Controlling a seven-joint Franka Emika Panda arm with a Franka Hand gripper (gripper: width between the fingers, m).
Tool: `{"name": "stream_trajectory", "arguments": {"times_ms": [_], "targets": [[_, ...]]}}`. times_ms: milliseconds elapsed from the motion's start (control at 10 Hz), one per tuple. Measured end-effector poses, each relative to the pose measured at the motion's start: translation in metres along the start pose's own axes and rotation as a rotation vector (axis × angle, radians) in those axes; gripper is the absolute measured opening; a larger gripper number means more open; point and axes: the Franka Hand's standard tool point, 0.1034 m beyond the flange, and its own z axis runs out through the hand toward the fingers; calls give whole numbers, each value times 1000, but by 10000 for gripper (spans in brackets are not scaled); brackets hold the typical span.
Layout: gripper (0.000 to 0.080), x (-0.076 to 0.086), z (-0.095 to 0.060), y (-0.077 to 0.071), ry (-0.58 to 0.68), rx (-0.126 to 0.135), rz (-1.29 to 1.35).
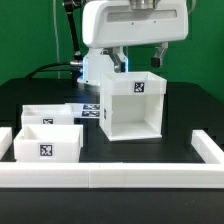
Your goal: Assemble drawer
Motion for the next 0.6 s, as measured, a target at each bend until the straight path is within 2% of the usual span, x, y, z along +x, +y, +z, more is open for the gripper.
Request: {"name": "stream_trajectory", "arguments": {"times_ms": [100,200,400,600], "targets": [[650,-15,3,-8,-16,2,58],[650,-22,8,-15,-32,13,49],[650,-29,12,-30,-33,11,63],[650,-35,19,-55,-38,2,103]]}}
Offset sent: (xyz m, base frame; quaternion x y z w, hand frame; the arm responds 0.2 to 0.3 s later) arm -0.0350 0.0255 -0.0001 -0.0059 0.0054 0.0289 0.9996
